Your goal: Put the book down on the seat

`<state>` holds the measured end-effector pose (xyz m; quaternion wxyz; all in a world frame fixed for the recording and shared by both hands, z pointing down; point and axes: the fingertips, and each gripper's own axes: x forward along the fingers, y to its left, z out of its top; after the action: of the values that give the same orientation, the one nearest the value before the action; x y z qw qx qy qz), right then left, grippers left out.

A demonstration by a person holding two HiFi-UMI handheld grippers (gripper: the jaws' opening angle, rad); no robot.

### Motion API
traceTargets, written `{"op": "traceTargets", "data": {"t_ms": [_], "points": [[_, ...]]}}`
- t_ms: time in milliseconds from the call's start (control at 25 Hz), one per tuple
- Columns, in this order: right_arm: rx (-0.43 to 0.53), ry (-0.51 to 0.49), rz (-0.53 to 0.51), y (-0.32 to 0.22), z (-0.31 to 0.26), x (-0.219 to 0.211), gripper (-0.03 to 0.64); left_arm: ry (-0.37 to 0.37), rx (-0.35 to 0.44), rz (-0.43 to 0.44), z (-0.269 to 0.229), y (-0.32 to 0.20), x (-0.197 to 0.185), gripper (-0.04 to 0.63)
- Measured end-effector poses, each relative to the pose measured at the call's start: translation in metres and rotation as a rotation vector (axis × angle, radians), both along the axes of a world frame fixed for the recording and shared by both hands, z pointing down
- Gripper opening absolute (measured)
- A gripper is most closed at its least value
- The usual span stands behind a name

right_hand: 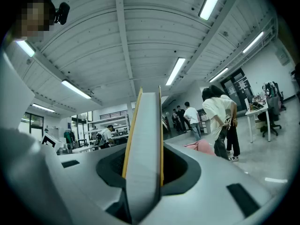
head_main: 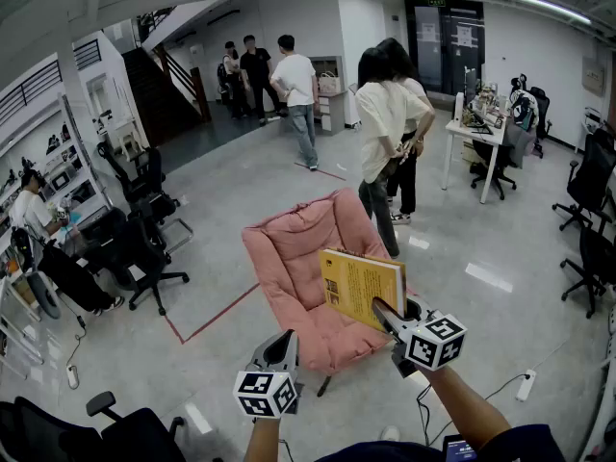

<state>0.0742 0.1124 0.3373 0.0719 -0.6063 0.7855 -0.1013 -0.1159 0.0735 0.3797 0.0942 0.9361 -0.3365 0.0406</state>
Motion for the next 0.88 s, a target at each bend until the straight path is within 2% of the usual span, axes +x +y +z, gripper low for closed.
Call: {"op": "traceTargets", "data": {"t_ms": [480, 760, 880], "points": [[0.009, -0.04, -0.042, 0.009, 0.004, 0.035, 0.152, 0.006, -0.003, -0.025, -0.001, 0.011, 0.04, 0.006], [0.007, -0.039, -0.061, -0.006, 0.015, 0.042, 0.152, 0.004, -0.017, -0.045, 0.013, 0.0, 0.046, 0.006], [0.007, -0.047, -0.077, -0.006, 0.015, 0.058, 0.152, 0.001, -0.02, -0.062, 0.012, 0.002, 0.061, 0.006]]}}
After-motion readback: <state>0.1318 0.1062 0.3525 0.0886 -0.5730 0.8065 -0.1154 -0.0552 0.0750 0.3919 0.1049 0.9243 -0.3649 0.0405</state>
